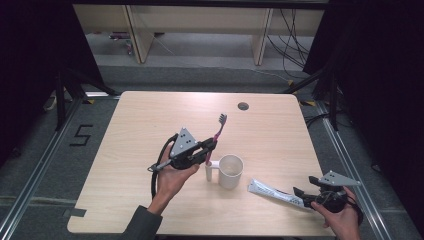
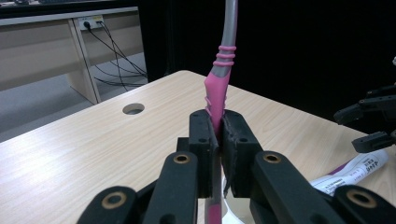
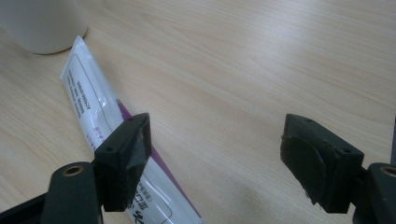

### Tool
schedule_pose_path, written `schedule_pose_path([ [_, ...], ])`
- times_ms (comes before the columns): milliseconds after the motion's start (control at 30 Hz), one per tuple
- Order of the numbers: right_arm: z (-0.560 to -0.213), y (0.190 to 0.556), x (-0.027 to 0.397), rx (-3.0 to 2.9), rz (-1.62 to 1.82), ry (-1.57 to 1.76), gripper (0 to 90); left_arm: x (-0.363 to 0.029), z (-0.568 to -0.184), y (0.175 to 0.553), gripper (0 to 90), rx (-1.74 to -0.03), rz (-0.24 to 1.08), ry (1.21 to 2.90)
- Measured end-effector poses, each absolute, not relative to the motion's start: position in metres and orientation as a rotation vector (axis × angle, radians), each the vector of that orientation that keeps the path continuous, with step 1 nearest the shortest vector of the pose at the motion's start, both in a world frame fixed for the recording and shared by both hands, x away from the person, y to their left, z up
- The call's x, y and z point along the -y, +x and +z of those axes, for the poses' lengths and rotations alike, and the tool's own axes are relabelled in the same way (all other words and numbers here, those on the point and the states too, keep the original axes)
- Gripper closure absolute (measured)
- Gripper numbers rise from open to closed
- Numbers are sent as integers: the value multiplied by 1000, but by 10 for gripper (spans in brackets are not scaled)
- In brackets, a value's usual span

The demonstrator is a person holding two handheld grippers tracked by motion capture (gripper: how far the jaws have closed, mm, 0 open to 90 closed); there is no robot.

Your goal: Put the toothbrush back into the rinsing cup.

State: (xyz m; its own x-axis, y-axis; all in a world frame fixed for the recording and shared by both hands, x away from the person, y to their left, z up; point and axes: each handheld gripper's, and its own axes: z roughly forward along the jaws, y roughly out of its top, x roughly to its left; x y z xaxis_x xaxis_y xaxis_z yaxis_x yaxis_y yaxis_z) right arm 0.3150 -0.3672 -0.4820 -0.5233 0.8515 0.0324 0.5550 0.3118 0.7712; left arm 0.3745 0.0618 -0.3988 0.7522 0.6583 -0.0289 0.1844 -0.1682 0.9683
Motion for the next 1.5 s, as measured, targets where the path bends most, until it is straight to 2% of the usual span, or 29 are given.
schedule_pose_path([
  [1500, -482, 314, 366, -2207, 1058, 1263, 256, -76, -448, 366, 817, -691, 448, 1834],
])
